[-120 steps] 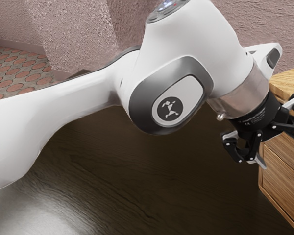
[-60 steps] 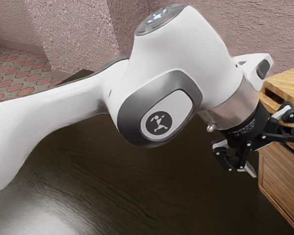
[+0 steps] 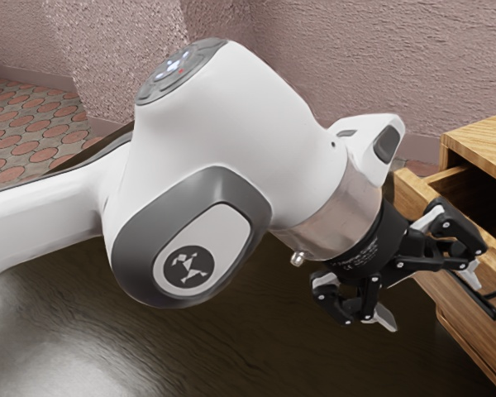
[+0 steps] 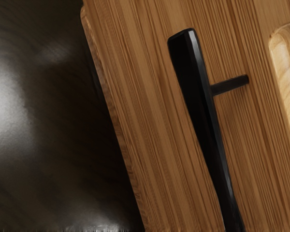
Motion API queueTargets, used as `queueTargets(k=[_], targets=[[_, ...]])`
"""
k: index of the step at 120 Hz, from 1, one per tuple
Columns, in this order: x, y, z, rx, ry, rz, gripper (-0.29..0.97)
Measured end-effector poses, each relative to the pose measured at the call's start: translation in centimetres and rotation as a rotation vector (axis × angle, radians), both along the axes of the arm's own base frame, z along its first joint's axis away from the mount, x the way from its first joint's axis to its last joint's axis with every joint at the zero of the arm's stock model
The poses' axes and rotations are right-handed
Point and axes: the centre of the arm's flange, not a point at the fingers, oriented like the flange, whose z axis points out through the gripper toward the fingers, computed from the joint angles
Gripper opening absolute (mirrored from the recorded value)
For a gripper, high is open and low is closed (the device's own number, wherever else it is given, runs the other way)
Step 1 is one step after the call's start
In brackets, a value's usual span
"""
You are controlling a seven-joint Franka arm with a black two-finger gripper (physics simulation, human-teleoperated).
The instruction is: Pull the drawer handle with one arm to open the drawer
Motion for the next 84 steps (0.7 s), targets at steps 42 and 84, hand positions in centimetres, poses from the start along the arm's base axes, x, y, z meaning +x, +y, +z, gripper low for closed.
queueTargets(k=[42,84], targets=[[-1.3,2.4,-0.6,-0.001,-0.005,0.051,0.66],[-0.5,2.7,0.4,-0.031,-0.013,0.059,0.66]])
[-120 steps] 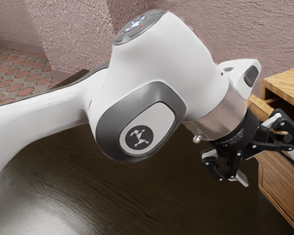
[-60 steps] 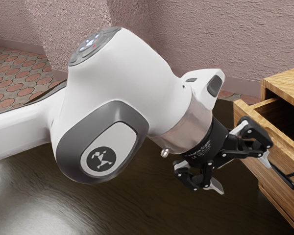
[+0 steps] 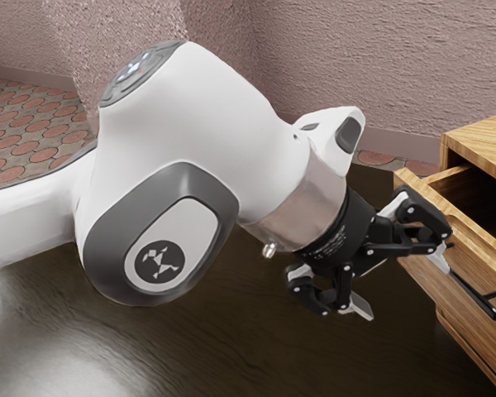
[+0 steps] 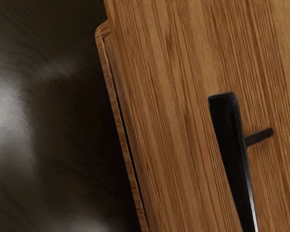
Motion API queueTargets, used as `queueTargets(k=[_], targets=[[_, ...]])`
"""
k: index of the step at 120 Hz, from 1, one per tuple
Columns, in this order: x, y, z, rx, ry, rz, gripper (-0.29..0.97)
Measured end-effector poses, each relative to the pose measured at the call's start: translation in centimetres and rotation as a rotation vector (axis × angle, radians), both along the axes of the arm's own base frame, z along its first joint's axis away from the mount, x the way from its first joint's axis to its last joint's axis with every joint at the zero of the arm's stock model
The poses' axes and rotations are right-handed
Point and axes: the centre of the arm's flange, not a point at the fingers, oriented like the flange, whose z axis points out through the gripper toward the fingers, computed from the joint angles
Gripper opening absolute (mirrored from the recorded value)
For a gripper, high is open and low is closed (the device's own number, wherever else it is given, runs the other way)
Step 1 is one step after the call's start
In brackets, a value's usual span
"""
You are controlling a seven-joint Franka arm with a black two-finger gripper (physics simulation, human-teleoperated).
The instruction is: Pull the drawer handle with one arm to open the drawer
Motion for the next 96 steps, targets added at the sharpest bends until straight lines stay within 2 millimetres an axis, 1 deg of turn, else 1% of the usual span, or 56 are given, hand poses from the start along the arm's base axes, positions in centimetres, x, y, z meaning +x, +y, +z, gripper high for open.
queueTargets(k=[8,15,41,59,80,96], targets=[[1.0,0.2,-0.2,-0.005,0.008,0.004,0.66],[1.3,0.3,-0.5,-0.006,0.012,0.005,0.66],[1.6,0.3,-0.7,-0.006,0.015,0.004,0.66],[2.6,0.1,-1.2,-0.013,0.027,0.000,0.66],[3.2,0.0,-1.6,-0.016,0.036,-0.003,0.66],[3.0,0.1,-2.2,-0.012,0.039,-0.002,0.66]])
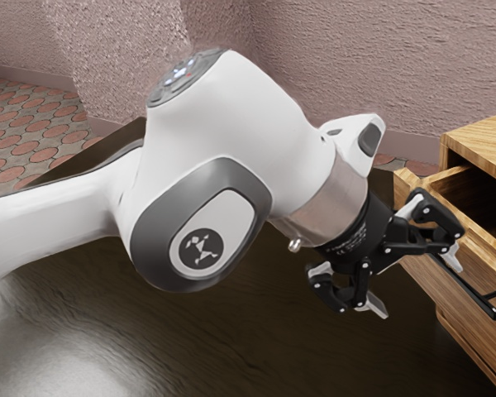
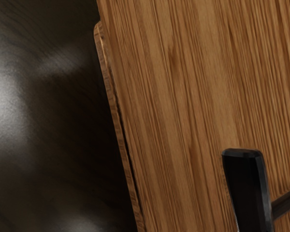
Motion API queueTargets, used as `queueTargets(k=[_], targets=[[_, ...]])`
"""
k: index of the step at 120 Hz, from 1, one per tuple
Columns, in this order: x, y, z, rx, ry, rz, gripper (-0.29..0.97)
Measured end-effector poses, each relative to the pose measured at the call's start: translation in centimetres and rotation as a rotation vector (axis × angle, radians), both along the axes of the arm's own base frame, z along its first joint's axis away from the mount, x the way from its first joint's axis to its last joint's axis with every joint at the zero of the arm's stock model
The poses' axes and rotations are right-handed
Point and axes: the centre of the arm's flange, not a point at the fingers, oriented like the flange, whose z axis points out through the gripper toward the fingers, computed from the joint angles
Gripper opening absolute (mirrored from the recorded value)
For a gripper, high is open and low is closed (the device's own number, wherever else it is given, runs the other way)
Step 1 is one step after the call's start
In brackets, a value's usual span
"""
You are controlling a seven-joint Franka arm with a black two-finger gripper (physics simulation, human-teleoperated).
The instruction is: Pull the drawer handle with one arm to open the drawer
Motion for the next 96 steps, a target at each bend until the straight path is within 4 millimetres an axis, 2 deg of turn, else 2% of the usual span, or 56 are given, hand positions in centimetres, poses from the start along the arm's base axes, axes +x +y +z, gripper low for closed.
queueTargets(k=[96], targets=[[-6.3,1.2,-0.2,0.003,-0.031,0.027,0.66]])
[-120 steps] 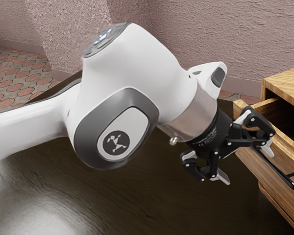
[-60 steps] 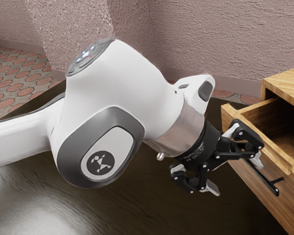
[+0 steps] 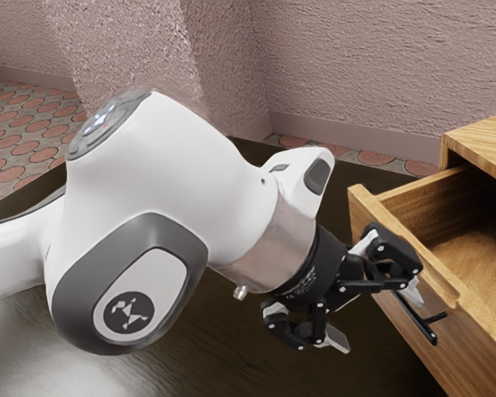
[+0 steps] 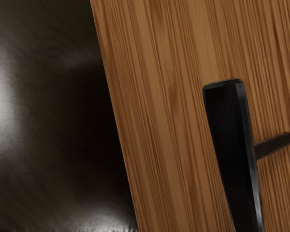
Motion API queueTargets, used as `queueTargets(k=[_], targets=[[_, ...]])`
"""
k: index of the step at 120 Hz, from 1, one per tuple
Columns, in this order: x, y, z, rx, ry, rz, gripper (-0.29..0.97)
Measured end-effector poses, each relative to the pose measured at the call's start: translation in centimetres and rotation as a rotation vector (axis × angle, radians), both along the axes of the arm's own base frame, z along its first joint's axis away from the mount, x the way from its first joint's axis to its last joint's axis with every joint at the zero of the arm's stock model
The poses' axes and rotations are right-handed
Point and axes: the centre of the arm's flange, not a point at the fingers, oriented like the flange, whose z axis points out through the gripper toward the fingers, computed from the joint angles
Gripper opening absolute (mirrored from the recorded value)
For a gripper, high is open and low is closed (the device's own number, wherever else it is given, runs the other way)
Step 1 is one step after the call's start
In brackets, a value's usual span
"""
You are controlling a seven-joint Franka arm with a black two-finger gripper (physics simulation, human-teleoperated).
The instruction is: Pull the drawer handle with one arm to open the drawer
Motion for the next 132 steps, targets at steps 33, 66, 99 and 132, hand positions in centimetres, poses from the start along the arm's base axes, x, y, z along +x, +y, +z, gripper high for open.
queueTargets(k=[33,66,99,132], targets=[[-1.7,1.7,-0.2,0.009,-0.010,0.031,0.66],[-3.9,2.8,-0.4,0.005,-0.019,0.053,0.66],[-5.8,3.2,-0.1,-0.006,-0.032,0.063,0.66],[-8.1,3.8,-0.2,-0.016,-0.048,0.077,0.66]])
